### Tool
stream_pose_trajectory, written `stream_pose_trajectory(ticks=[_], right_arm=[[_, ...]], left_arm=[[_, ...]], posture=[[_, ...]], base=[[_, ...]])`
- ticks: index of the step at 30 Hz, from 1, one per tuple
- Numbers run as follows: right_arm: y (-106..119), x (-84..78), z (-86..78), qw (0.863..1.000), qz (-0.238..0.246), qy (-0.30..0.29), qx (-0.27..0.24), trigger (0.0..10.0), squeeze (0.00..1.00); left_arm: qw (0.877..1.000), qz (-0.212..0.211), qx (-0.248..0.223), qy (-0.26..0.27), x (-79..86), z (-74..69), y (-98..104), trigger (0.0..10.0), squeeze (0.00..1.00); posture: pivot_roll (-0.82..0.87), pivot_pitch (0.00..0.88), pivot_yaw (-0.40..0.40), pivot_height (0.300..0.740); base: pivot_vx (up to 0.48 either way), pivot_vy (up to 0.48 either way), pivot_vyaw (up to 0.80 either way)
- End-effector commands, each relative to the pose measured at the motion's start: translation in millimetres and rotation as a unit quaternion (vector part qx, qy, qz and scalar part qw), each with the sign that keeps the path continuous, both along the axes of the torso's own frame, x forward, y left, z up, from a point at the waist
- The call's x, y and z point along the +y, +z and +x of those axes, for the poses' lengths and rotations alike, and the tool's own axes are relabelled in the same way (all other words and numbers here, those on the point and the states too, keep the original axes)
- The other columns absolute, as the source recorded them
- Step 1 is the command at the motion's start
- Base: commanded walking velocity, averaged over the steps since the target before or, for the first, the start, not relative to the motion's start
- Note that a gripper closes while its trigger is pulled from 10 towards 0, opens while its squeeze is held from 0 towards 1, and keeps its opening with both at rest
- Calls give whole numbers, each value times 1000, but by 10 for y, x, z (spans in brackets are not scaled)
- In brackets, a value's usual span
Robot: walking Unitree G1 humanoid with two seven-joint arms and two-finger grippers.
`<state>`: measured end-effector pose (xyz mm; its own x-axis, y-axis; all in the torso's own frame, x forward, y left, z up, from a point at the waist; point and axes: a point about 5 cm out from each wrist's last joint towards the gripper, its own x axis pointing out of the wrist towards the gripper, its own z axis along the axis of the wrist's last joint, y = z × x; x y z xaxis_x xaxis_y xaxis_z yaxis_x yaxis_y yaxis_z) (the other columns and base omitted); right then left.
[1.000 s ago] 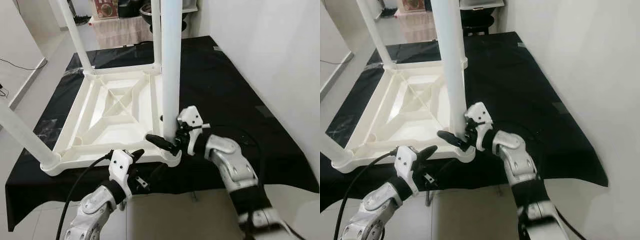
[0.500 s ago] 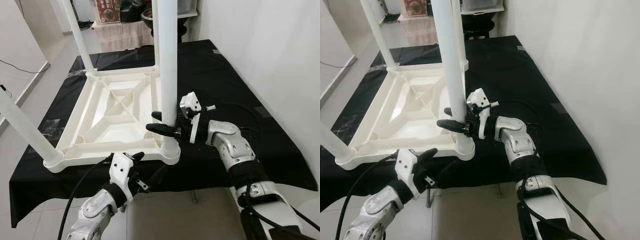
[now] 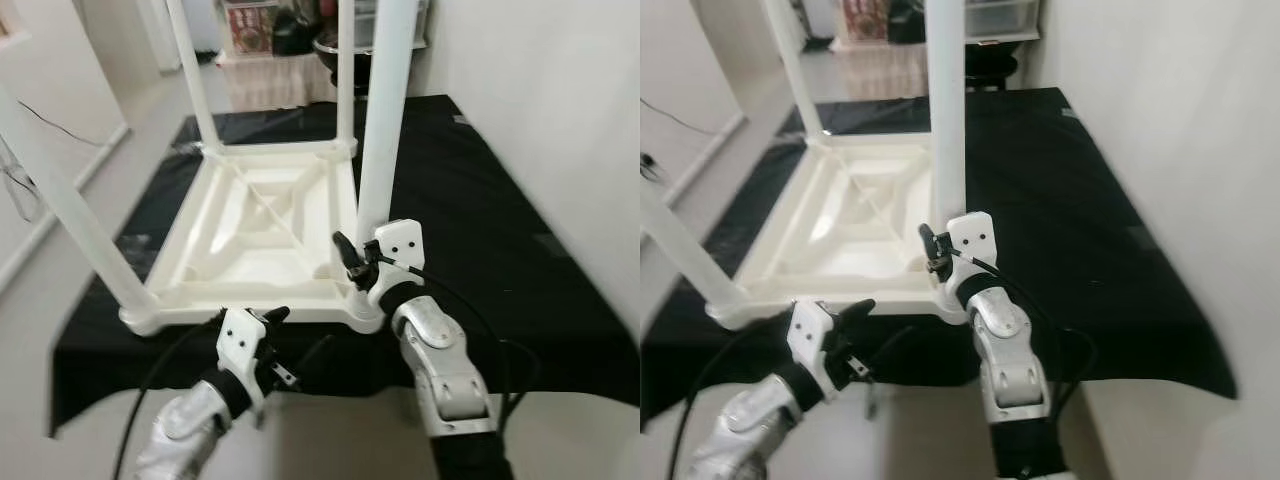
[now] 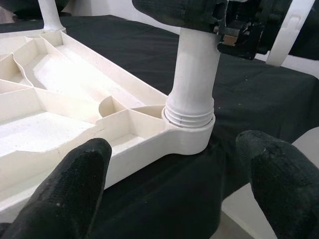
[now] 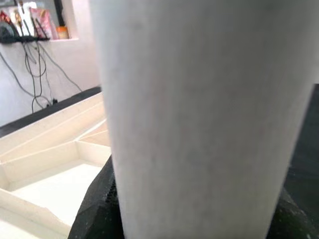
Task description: Building children table
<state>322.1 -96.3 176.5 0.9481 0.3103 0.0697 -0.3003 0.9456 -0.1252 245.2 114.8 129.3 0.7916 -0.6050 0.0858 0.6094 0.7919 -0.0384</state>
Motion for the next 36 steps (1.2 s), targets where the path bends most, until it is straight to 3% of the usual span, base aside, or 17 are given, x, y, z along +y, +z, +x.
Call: stream_pose_trajectory(ticks=[1, 2, 3, 7, 8, 9, 13, 17, 21, 22, 24, 25, 26, 27, 30, 34, 36], right_arm=[[-427, -36, 45, 995, -5, 2, 98, 0, 0], [-427, -36, 45, 995, -5, 2, 98, 0, 0], [-431, -4, 144, 995, 14, 2, 101, 0, 0], [-433, 15, 161, 995, 21, 3, 101, 0, 0], [-413, 36, 147, 995, 15, -9, 98, 4784, 0], [-356, 59, 150, 996, 28, -4, 88, 10000, 1000], [-176, 57, 144, 997, 54, 22, 48, 10000, 1000], [-144, 32, 114, 997, 64, 35, 40, 10000, 1000], [-113, -66, -40, 995, 72, 65, 19, 10000, 1000], [-132, -132, -149, 995, 73, 71, 12, 10000, 1000], [-132, -132, -149, 995, 73, 71, 12, 10000, 1000], [-170, -194, -259, 995, 75, 67, 11, 10000, 0], [-221, -254, -376, 996, 68, 57, 12, 10000, 0], [-221, -254, -376, 996, 68, 57, 12, 10000, 0], [-304, -375, -580, 997, 63, 33, 21, 10000, 0], [-355, -438, -652, 998, 59, 18, 28, 10000, 0], [-415, -564, -699, 998, 55, -22, 38, 10000, 0]], left_arm=[[1000, 11, 9, -7, 17, 14, -30, 10000, 0], [1000, 11, 9, -7, 17, 14, -30, 10000, 0], [1000, 12, 8, -1, 20, 15, -30, 10000, 0], [1000, 12, 6, 6, 26, 14, -29, 10000, 0], [1000, 12, 5, 12, 33, 15, -27, 10000, 0], [1000, 12, 5, 15, 36, 22, -26, 10000, 0], [1000, 12, 4, 15, 39, 33, -24, 10000, 0], [1000, 12, 4, 15, 41, 33, -23, 10000, 0], [1000, 14, 2, 21, 55, 32, -15, 10000, 0], [999, 18, -1, 31, 73, 27, -7, 10000, 0], [999, 18, -1, 31, 73, 27, -7, 10000, 0], [999, 23, -5, 45, 101, 19, -2, 10000, 0], [997, 33, -9, 64, 142, 6, 0, 10000, 0], [997, 33, -9, 64, 142, 6, 0, 10000, 0], [992, 59, -18, 108, 232, -35, -2, 10000, 0], [990, 70, -20, 125, 274, -61, -7, 10000, 0], [986, 82, -18, 144, 334, -131, -39, 10000, 0]], posture=[[-9, 118, 70, 740], [-9, 118, 70, 740], [-5, 116, 69, 740], [-5, 116, 69, 740], [0, 113, 67, 740], [4, 108, 63, 740], [0, 109, 63, 740], [-6, 110, 64, 740], [-25, 122, 68, 740], [-36, 128, 72, 740], [-36, 128, 72, 740], [-44, 133, 78, 740], [-50, 135, 83, 740], [-50, 135, 83, 740], [-56, 137, 93, 740], [-59, 136, 95, 740], [-61, 125, 96, 740]], base=[[0, 0, 0], [0, 0, 0], [0, 0, 0], [0, 0, 0], [0, 0, 0], [0, 0, 0], [0, 0, 0], [0, 0, 0], [0, 0, 0], [0, 0, 0], [0, 0, 0], [0, 0, 0], [0, 0, 0], [0, 0, 0], [0, 0, 0], [0, 0, 0], [0, 0, 0]])
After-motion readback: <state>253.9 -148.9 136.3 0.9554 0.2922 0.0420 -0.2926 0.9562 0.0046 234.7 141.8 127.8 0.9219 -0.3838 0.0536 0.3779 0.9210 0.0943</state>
